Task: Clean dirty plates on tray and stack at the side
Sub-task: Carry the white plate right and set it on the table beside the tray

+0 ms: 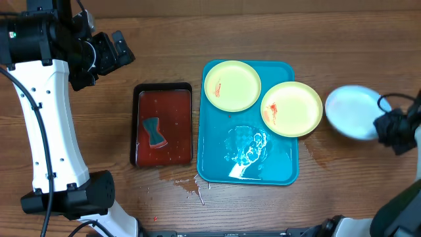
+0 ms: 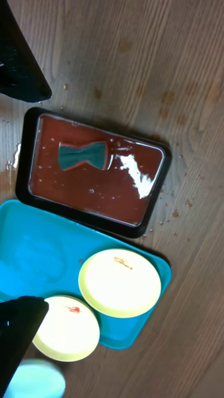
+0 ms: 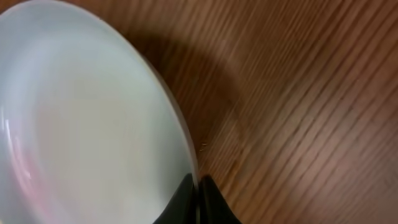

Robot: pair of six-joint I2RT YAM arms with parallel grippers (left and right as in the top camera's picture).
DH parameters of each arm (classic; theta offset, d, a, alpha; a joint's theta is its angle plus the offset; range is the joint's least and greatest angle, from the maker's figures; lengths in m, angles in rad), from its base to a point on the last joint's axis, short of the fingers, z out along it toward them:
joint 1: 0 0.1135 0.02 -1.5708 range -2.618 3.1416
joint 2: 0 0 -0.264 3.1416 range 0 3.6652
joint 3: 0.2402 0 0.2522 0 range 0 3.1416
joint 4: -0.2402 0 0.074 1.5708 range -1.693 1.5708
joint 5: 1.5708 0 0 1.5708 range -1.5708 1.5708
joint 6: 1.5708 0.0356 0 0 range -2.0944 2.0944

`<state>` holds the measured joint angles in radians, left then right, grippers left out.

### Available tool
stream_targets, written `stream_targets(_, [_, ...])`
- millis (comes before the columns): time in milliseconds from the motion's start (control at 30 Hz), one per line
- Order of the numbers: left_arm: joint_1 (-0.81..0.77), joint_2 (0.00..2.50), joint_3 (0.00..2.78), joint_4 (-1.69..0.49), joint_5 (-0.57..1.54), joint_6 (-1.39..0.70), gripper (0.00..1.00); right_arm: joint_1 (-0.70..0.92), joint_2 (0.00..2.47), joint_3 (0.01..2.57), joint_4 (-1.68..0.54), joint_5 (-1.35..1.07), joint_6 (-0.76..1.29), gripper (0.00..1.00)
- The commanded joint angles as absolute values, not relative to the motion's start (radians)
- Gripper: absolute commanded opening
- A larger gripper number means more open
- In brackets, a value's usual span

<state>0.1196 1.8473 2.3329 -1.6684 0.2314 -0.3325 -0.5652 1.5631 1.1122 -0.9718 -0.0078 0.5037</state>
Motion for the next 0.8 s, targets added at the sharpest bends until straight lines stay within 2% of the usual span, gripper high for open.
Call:
stream_targets(0, [0.119, 1.823, 2.352, -1.668, 0.226, -0.31, 1.0, -0.575, 1.561, 0.974, -0.879, 0.007, 0.533, 0.04])
stream_targets(167, [0.119, 1.823, 2.352, -1.668, 0.226, -0.31, 1.0, -0.521, 1.561, 0.875, -0.85, 0.011, 0.55, 0.06])
stream_targets(200, [0.119, 1.823, 2.352, -1.668, 0.226, -0.31, 1.0, -0.494, 1.56, 0.88, -0.864, 0.011, 0.546, 0.16])
stream_targets(300, [0.119, 1.823, 2.352, -1.668, 0.226, -0.31, 1.0, -0.448, 1.532, 0.931, -0.913, -0.005, 0.522, 0.33])
stream_targets(433, [0.119, 1.823, 2.352, -1.668, 0.226, -0.31, 1.0, -0.338, 1.399, 1.036, -0.943, -0.167, 0.326, 0.61])
stream_targets(533, [0.119, 1.823, 2.352, -1.668, 0.226, -0.31, 1.0, -0.245, 1.395, 1.028, -0.843, -0.231, 0.229, 0.63])
stream_targets(667, [0.119, 1.823, 2.352, -1.668, 0.226, -0.31, 1.0, -0.151, 1.489, 0.97, -0.671, -0.049, 0.228, 0.65])
stream_targets(700, [0.119, 1.823, 2.352, -1.668, 0.226, -0.31, 1.0, -0.131, 1.559, 0.961, -0.614, -0.056, 0.231, 0.64])
stream_targets(767, [0.119, 1.823, 2.352, -1.668, 0.226, -0.31, 1.0, -0.113, 1.639, 0.961, -0.572, -0.024, 0.231, 0.56])
